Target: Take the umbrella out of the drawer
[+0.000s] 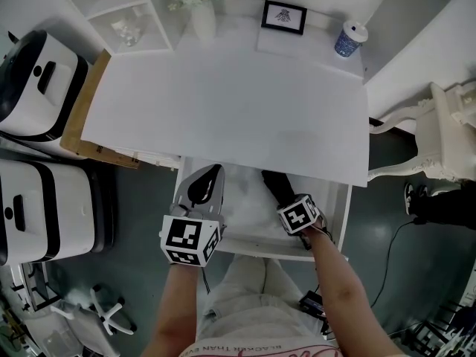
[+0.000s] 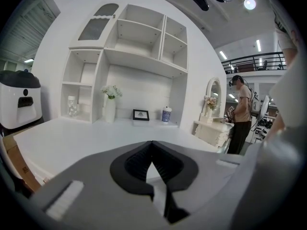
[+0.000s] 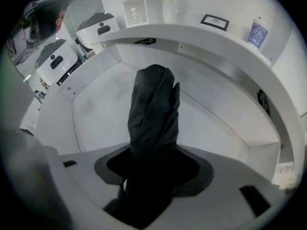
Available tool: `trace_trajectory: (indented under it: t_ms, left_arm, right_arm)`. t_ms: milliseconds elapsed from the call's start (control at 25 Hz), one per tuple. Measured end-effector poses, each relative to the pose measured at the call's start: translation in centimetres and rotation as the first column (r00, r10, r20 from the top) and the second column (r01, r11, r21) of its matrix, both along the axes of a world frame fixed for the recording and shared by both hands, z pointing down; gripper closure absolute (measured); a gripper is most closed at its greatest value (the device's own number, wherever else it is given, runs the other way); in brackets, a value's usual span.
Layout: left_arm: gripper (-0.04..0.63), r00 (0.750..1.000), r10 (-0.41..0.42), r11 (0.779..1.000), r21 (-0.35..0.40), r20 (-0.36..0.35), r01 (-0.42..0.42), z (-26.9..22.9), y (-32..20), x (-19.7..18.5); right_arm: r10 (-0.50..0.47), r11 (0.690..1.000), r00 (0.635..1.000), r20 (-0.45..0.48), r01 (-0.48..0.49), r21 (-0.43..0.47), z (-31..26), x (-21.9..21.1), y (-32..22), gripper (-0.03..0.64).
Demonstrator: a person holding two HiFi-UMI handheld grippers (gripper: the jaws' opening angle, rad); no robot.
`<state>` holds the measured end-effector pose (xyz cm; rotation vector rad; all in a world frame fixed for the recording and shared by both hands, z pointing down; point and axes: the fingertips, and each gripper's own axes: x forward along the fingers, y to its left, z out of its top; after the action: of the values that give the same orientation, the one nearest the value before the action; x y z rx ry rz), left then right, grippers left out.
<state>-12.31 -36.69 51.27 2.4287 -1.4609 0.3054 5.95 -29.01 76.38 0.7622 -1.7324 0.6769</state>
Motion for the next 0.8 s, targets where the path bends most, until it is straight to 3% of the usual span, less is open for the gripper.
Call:
trace_trajectory:
  t_ms: [560, 800]
  left_arm:
    - [0.586, 0.998, -0.058, 0.995, 0.076, -0.004, 0.058, -4.4, 2.2, 0.6]
    - [0.586, 0.997, -0.071, 0.990, 0.122, -0.006, 0.072, -6.7, 2.6, 1.3]
  right_arm:
    - [-0.246, 0.967, 0.969, -0.029, 0.248, 0.054, -4.1, -0.6, 2.2, 0.380]
    - [-0.281, 0.955, 0.960, -0.023, 0.282, 0.097, -6.3, -0.2, 1.9, 0.379]
